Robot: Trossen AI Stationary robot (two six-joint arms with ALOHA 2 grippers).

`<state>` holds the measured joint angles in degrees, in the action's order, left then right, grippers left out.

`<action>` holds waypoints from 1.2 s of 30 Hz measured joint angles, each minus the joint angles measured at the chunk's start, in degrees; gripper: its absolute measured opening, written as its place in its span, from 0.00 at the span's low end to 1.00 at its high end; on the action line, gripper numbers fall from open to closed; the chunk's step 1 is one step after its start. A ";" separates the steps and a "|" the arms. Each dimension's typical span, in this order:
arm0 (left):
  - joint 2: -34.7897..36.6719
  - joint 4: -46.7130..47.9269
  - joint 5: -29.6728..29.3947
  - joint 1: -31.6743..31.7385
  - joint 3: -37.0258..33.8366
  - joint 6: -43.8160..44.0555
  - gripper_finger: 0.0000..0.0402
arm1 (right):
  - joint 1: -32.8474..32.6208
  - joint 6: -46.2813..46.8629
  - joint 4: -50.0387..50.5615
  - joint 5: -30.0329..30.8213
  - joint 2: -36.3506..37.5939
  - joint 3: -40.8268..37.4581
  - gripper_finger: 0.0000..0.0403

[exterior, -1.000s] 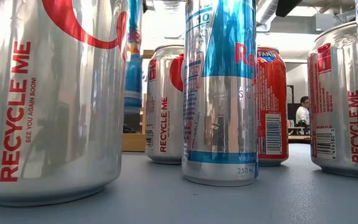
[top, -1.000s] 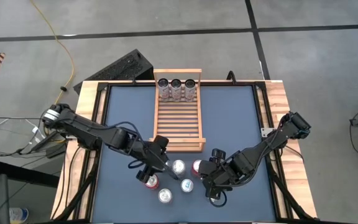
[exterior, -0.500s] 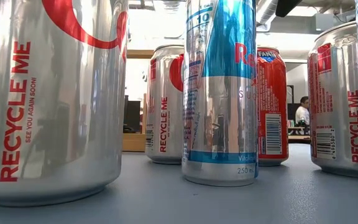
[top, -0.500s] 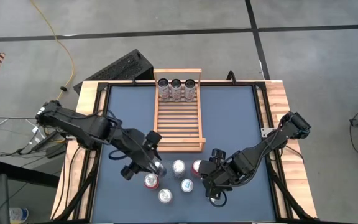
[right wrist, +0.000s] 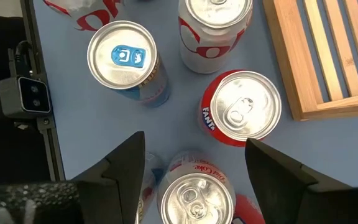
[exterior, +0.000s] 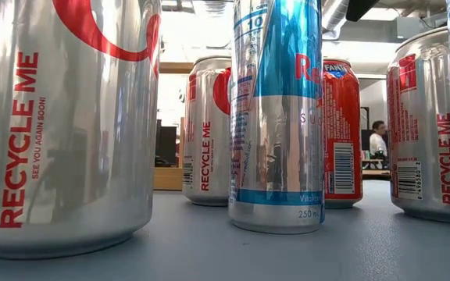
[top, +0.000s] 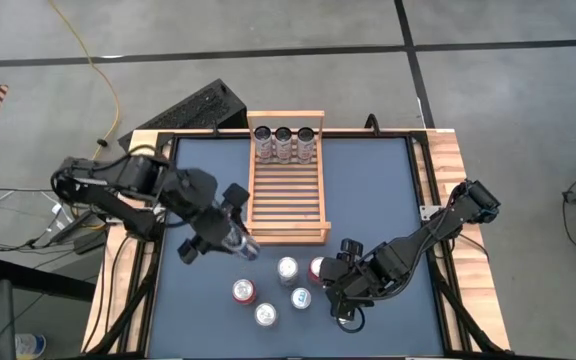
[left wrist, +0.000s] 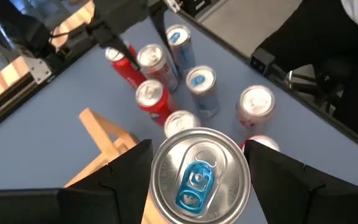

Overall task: Place canned beverage on shelf
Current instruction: Put the top blue soda can on the shelf

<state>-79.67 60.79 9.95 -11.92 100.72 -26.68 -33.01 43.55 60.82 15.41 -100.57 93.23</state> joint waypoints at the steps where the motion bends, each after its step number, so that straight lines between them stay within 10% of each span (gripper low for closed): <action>1: -0.03 0.74 0.58 1.21 0.58 -0.76 0.56 | 0.00 0.00 0.00 0.24 0.00 0.00 0.62; 11: 0.01 3.46 6.00 12.86 6.80 -6.58 0.51 | 0.02 0.04 -0.04 0.37 -0.02 0.00 0.62; 22: 0.13 18.58 7.30 12.75 4.93 5.51 0.48 | -0.33 0.13 -2.20 1.25 -0.02 -0.01 0.62; 31: 2.77 16.96 -12.37 -2.92 -15.75 32.49 0.48 | -0.66 -0.29 -1.83 5.73 -0.02 -0.01 0.62; 36: 11.05 5.49 -11.97 -3.52 -33.60 46.39 0.48 | -1.09 -0.50 -1.46 5.73 -0.02 -0.02 0.62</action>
<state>-68.62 66.28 -2.02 -15.44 67.11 19.70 -34.11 43.05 59.35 21.15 -100.60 93.21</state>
